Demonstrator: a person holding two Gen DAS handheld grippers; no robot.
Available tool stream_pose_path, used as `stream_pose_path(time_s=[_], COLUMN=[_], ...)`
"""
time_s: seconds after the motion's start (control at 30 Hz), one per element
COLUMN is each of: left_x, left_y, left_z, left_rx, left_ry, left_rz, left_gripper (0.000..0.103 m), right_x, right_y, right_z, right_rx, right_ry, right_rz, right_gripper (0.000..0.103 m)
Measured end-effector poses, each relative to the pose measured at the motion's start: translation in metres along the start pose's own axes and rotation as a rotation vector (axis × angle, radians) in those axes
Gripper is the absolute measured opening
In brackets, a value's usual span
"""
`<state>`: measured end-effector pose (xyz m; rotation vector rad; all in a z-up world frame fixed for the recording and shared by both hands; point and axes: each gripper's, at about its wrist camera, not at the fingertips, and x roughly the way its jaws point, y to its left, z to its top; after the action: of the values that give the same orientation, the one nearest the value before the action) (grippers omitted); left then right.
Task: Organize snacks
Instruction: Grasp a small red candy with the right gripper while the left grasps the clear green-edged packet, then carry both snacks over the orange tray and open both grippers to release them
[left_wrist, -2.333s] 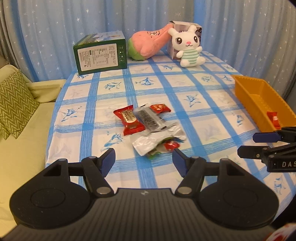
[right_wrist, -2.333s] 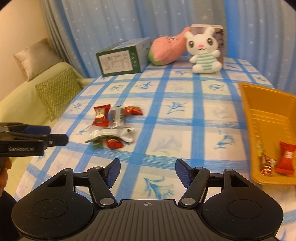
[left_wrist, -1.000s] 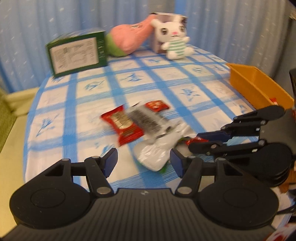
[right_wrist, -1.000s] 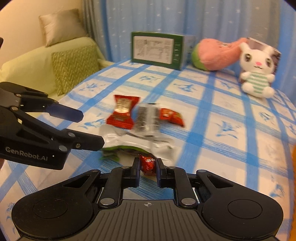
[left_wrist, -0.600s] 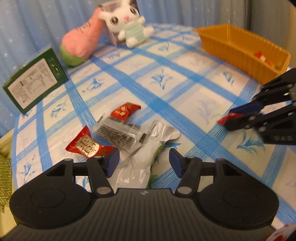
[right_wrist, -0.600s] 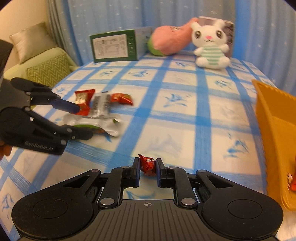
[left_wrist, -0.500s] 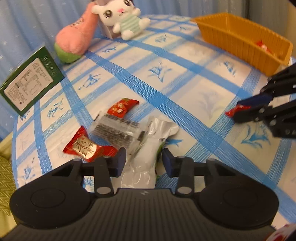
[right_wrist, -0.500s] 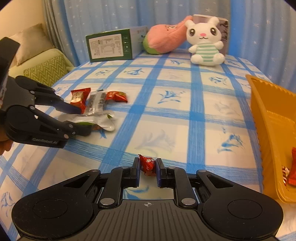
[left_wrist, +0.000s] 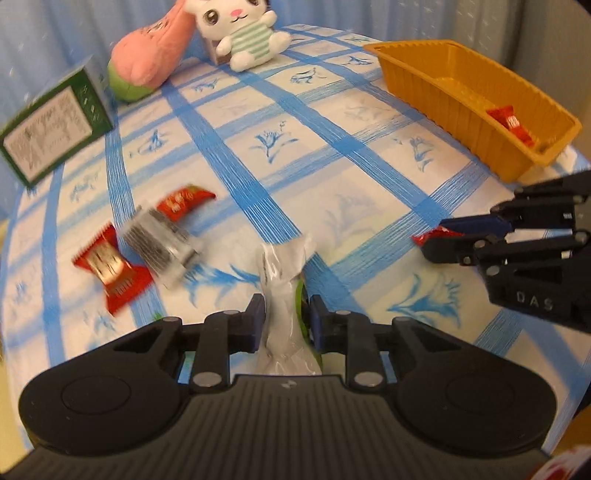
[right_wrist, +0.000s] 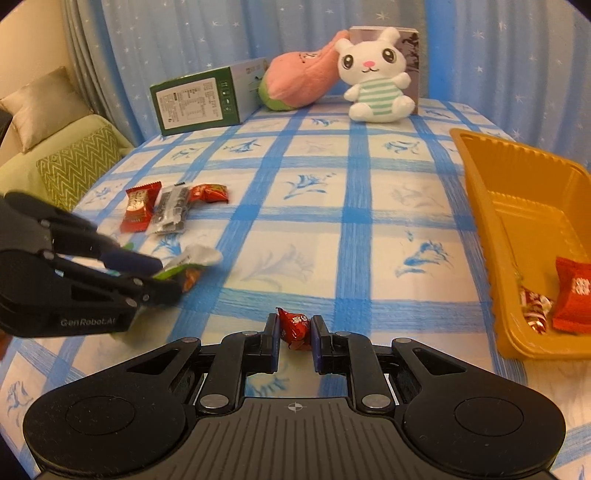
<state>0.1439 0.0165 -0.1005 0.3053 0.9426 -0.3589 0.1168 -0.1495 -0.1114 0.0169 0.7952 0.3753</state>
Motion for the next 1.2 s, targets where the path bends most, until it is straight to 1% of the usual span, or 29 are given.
stream_pose_path(time_s=[0.07,0.13,0.23,0.4,0.57,0.77,0.83,1.0,1.2], left_x=[0.002,0.004,0.005,0.003,-0.014,-0.042,-0.051,-0.068,-0.083], left_y=[-0.001,0.001,0.002,0.002,-0.003,-0.011,-0.017,-0.036,-0.062], left_z=[-0.003,-0.006,-0.008,-0.009,-0.013,-0.016,-0.017,-0.014,0.002], left_rx=[-0.042,-0.082,-0.105,-0.134,-0.194,-0.344,-0.375,-0.407,-0.393], left_ry=[-0.011,-0.020,-0.033,-0.037,-0.075,-0.125,-0.135,-0.155,-0.186], left_rz=[0.018,0.019,0.029,0.037,0.027,-0.026,-0.029,-0.044,-0.078], left_gripper=[0.023,0.023,0.023,0.023,0.023,0.023,0.023,0.023,0.023], right_x=[-0.001,-0.002,-0.001,0.003,-0.007,-0.035,-0.046,-0.069,-0.096], right_y=[-0.002,-0.002,0.000,0.006,0.000,-0.010,-0.013,-0.026,-0.043], right_z=[-0.003,-0.004,-0.004,-0.008,-0.011,-0.007,-0.006,-0.004,-0.003], right_rx=[-0.008,-0.016,-0.057,-0.128,-0.082,-0.026,-0.003,0.053,0.088], right_ry=[0.003,0.004,0.006,-0.001,-0.019,-0.051,-0.059,-0.074,-0.099], right_rz=[-0.002,0.005,0.006,-0.020,-0.019,-0.021,-0.015,-0.029,-0.062], right_gripper=[0.017,0.017,0.017,0.017,0.017,0.017,0.017,0.017,0.017])
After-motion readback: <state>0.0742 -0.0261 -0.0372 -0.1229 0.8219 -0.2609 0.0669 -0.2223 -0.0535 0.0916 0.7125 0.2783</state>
